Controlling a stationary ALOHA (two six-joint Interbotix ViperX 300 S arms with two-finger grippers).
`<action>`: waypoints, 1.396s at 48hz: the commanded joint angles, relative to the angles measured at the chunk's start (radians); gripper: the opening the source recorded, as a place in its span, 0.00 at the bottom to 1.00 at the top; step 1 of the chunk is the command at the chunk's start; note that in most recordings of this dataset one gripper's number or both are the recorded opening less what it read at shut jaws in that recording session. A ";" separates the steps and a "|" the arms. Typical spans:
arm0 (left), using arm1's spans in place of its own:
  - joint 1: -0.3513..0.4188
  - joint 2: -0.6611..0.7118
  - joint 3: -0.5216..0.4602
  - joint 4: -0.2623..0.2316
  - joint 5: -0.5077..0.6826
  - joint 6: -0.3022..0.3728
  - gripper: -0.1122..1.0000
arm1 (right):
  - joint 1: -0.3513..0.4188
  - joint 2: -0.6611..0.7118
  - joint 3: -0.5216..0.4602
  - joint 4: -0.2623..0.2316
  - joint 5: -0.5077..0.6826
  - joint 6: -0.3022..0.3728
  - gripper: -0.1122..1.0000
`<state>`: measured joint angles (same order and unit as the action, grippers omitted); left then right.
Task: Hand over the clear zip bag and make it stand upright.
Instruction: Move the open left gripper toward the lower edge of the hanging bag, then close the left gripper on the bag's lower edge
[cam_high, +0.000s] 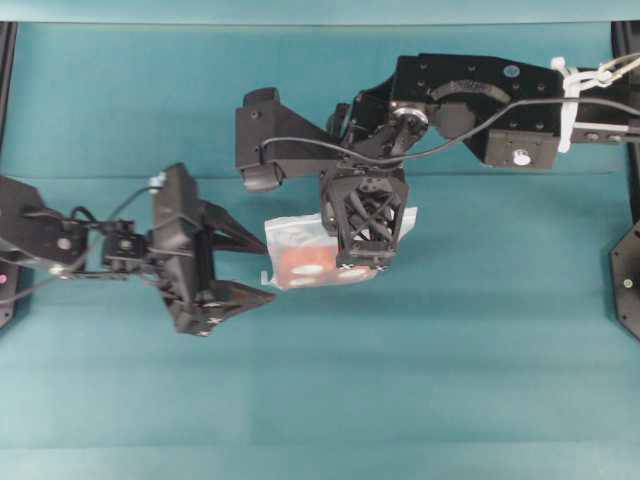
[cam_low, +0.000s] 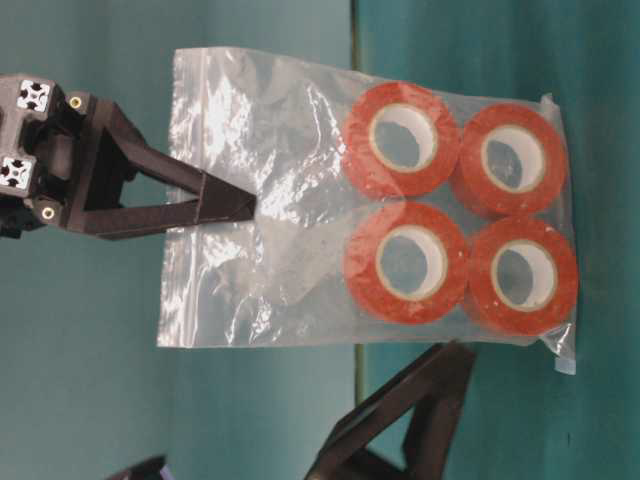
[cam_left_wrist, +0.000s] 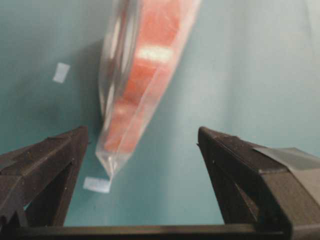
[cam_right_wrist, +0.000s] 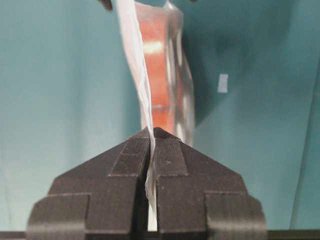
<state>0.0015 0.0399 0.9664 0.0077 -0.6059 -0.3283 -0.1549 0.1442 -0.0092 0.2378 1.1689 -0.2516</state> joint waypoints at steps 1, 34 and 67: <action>0.008 0.038 -0.038 0.000 -0.009 -0.002 0.97 | 0.003 -0.023 -0.006 0.003 -0.006 0.005 0.11; 0.026 0.190 -0.173 0.000 -0.015 -0.002 0.97 | 0.006 -0.023 -0.006 0.003 -0.011 0.005 0.11; 0.035 0.207 -0.210 0.000 -0.012 0.104 0.32 | 0.015 -0.023 -0.002 0.003 -0.011 0.011 0.11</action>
<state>0.0383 0.2516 0.7701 0.0077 -0.6121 -0.2378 -0.1442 0.1442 -0.0046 0.2378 1.1612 -0.2516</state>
